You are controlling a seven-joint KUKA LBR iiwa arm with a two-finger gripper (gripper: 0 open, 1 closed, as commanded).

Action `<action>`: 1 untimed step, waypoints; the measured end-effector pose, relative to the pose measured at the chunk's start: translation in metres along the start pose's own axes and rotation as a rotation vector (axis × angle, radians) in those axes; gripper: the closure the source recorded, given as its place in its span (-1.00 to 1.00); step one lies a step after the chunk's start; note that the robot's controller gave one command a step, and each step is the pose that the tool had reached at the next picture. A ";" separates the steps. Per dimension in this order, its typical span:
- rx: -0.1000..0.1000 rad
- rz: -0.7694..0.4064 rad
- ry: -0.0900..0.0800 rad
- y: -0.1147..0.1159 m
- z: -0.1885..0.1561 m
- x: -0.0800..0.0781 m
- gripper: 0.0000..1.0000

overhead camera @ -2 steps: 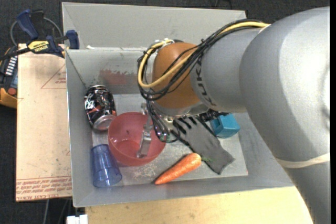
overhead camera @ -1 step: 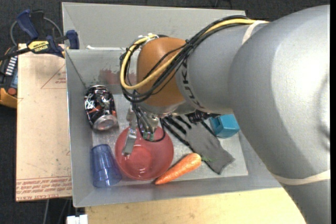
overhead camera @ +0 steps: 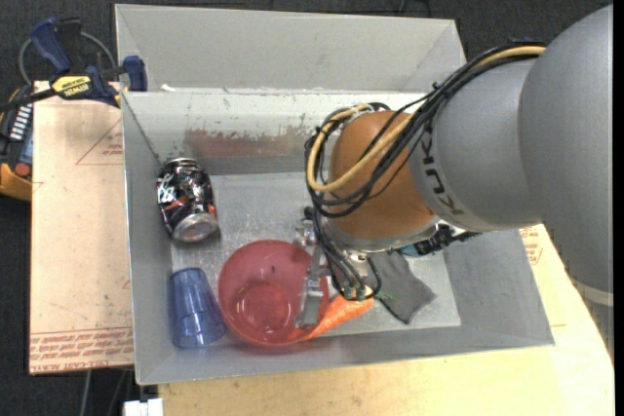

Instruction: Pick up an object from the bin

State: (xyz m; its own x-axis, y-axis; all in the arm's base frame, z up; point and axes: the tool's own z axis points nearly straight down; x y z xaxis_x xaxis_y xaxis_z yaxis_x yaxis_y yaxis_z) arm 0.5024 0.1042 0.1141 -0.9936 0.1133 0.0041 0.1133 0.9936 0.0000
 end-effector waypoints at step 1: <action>-0.009 0.293 -0.014 0.115 0.044 -0.006 -1.00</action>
Offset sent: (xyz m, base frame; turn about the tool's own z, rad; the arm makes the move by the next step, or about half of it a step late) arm -0.0173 -0.0778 -0.0441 -0.3392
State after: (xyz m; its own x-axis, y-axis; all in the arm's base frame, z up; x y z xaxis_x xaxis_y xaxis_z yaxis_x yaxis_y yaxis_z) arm 0.5208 0.2174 0.0699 -0.9186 0.3950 -0.0087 0.3949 0.9187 0.0101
